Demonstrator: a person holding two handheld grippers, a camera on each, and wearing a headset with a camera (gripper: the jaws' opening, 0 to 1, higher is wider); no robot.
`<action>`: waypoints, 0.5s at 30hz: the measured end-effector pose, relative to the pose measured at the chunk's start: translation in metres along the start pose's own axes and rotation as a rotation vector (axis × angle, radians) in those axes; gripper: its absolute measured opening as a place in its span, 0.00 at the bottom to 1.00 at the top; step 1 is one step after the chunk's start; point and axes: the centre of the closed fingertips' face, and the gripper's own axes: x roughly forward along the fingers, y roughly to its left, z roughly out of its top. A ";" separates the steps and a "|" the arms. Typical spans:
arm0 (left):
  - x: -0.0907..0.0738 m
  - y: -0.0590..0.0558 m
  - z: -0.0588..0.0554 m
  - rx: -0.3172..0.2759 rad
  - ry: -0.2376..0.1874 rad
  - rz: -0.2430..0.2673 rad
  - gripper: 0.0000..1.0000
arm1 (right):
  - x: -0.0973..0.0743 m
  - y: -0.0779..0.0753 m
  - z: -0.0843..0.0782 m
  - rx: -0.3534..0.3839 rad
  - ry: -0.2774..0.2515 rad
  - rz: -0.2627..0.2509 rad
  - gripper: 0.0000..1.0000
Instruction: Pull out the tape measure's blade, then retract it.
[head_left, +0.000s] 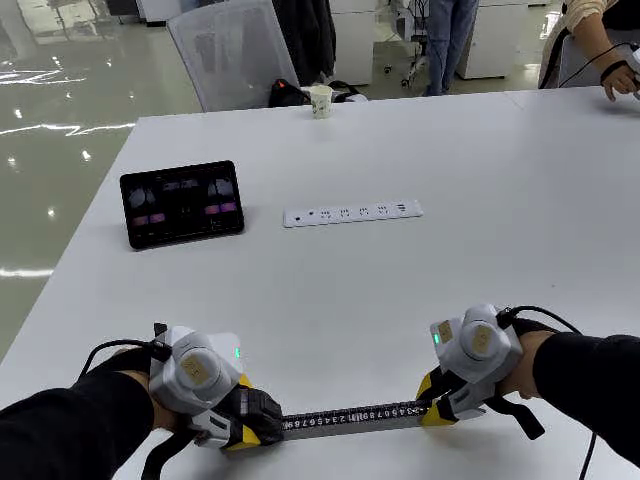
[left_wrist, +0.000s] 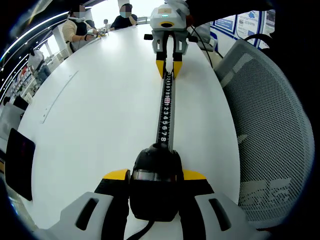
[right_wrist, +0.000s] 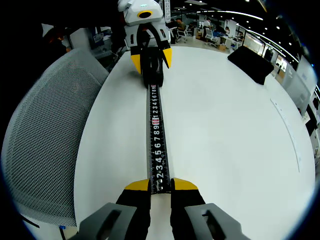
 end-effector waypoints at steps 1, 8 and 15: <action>0.000 0.000 0.000 0.001 0.000 0.000 0.32 | 0.000 0.000 -0.001 0.000 0.001 0.000 0.11; 0.000 0.000 0.000 0.002 -0.001 -0.001 0.32 | -0.003 0.000 -0.005 0.001 0.004 0.001 0.11; -0.001 -0.001 -0.001 0.003 -0.001 -0.001 0.32 | -0.004 0.001 -0.008 0.001 0.010 0.002 0.11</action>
